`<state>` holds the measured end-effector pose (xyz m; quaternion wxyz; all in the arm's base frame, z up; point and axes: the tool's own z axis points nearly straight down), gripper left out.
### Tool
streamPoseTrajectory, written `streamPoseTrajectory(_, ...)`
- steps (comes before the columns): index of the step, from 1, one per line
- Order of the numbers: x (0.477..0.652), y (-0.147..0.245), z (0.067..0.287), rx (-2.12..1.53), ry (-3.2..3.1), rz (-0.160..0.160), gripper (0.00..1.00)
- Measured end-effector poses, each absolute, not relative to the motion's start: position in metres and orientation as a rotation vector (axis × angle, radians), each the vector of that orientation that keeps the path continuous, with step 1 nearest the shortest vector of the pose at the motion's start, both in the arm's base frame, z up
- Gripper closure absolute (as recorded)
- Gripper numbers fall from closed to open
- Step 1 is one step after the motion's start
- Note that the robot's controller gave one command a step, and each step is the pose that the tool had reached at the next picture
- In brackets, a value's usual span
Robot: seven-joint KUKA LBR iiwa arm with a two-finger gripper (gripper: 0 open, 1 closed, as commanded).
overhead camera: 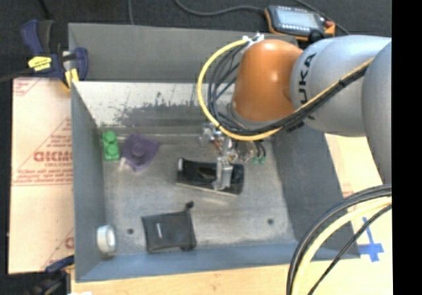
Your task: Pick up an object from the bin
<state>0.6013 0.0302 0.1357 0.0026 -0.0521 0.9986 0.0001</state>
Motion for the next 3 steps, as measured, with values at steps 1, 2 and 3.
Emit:
streamPoseTrajectory(1, 0.595, 0.013, 0.103, 0.158, 3.133, 0.002, 0.00)
streamPoseTrajectory(2, 0.604, 0.002, 0.072, 0.378, 3.122, 0.003, 1.00)
streamPoseTrajectory(3, 0.604, 0.002, 0.072, 0.378, 3.122, 0.003, 1.00)
